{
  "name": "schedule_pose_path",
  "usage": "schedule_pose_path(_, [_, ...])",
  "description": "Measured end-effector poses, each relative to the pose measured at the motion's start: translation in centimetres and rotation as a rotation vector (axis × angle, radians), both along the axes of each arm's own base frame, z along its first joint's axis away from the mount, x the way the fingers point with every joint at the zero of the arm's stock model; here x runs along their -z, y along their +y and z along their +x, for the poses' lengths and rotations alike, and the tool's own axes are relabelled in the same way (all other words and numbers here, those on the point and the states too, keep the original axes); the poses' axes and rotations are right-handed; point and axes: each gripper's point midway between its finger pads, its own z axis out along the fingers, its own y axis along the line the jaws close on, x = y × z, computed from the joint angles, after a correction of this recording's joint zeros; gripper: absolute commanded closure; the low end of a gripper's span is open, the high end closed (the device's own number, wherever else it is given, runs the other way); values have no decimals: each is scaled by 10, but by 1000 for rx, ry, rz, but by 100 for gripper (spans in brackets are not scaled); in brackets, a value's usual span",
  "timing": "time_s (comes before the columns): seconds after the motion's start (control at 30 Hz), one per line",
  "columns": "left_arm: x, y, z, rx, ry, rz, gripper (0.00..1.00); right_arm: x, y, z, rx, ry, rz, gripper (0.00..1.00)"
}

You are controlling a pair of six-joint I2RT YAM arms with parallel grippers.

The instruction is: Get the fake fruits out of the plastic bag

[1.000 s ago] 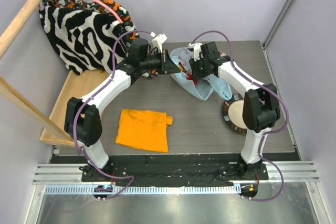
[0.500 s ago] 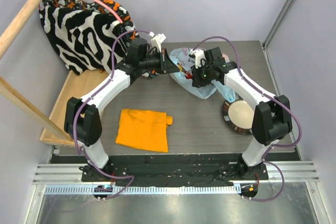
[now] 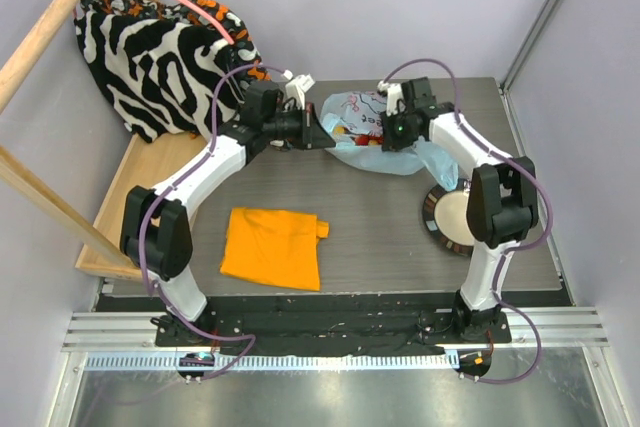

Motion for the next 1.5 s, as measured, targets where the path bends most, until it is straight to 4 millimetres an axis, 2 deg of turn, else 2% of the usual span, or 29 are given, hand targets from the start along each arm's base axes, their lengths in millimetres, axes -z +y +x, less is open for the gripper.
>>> schedule_pose_path(0.17, [25,18,-19,11,33,62,100,-33,-42,43,89,-121,-19,82])
schedule_pose_path(0.23, [25,23,-27,19,30,73,100,-35,-60,50,122,-144,-52,78])
schedule_pose_path(0.33, [17,26,-35,38,3,71,100,-26,-77,49,150,-134,-79,72])
schedule_pose_path(0.4, [10,26,-40,60,-19,66,100,-15,-75,36,147,-114,-87,70])
schedule_pose_path(0.43, [10,27,-41,63,-20,66,100,-8,-71,24,135,-95,-93,69])
schedule_pose_path(0.53, [4,32,-52,77,-40,67,100,7,-50,-26,67,-41,-111,64])
schedule_pose_path(0.63, [0,36,-61,78,-53,63,100,5,-31,-65,-8,-38,-114,61])
schedule_pose_path(0.7, [3,37,-63,78,-50,65,100,-5,-19,-75,-49,-56,-99,60])
schedule_pose_path(0.77, [11,37,-63,74,-25,71,100,-13,-14,-71,-56,-82,-84,59])
schedule_pose_path(0.87, [21,36,-60,56,13,72,100,-16,-12,-60,-52,-94,-81,51])
schedule_pose_path(0.9, [23,35,-57,46,23,70,100,-16,-11,-56,-51,-96,-81,44])
schedule_pose_path(0.93, [24,35,-56,39,25,69,100,-16,-10,-50,-46,-100,-83,42])
schedule_pose_path(1.13, [22,32,-48,19,25,53,100,-3,-5,-9,-12,-110,-115,34])
schedule_pose_path(1.3, [23,30,-45,14,34,46,100,14,-6,26,30,-121,-167,33])
schedule_pose_path(1.37, [26,29,-44,14,36,48,100,22,-7,38,40,-129,-193,40])
schedule_pose_path(1.4, [27,29,-44,14,38,48,100,26,-7,42,40,-130,-203,47])
schedule_pose_path(1.47, [29,29,-43,14,44,51,100,33,-8,48,31,-130,-220,71])
schedule_pose_path(1.5, [31,29,-43,14,48,52,100,37,-8,50,20,-127,-228,77])
